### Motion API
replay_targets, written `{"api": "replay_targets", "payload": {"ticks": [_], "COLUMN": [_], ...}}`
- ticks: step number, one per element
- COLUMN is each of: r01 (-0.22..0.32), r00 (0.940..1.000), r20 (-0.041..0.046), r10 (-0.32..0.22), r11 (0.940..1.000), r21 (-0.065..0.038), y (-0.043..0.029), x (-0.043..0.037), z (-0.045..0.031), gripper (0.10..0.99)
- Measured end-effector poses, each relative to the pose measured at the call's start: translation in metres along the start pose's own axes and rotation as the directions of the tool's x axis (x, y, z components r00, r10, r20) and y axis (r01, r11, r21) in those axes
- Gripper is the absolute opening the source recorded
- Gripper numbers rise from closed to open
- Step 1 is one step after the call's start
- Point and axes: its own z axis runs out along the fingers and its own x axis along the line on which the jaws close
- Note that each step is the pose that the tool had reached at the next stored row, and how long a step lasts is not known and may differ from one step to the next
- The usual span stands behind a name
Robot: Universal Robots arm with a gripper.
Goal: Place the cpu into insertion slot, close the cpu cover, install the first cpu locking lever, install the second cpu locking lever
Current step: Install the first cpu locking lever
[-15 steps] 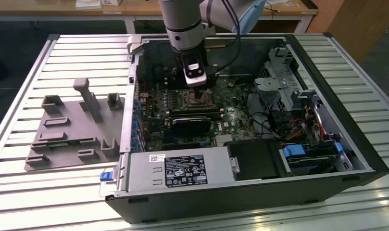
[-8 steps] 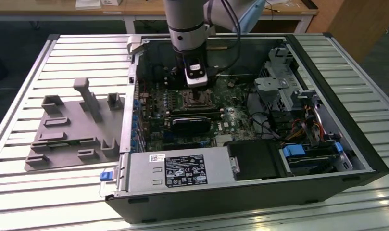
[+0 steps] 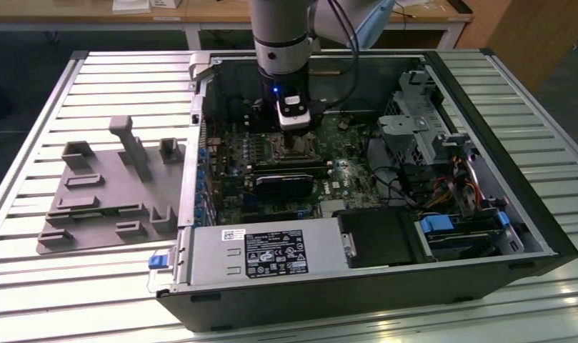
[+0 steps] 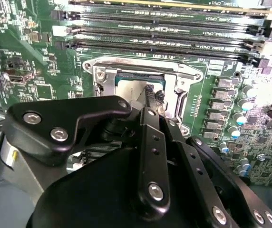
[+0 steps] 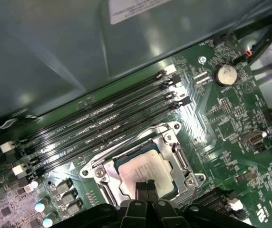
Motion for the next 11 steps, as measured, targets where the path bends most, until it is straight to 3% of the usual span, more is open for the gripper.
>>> {"api": "replay_targets", "payload": {"ticks": [6, 11], "r01": [0.103, 0.148], "r00": [0.9947, 0.9889], "r20": [-0.0027, -0.0036], "r10": [-0.103, -0.148], "r11": [0.9947, 0.9888], "r21": [-0.012, -0.017], "y": [0.0002, 0.0026], "x": [-0.0003, -0.0052], "z": [0.0001, 0.0008], "gripper": [0.102, 0.102]}}
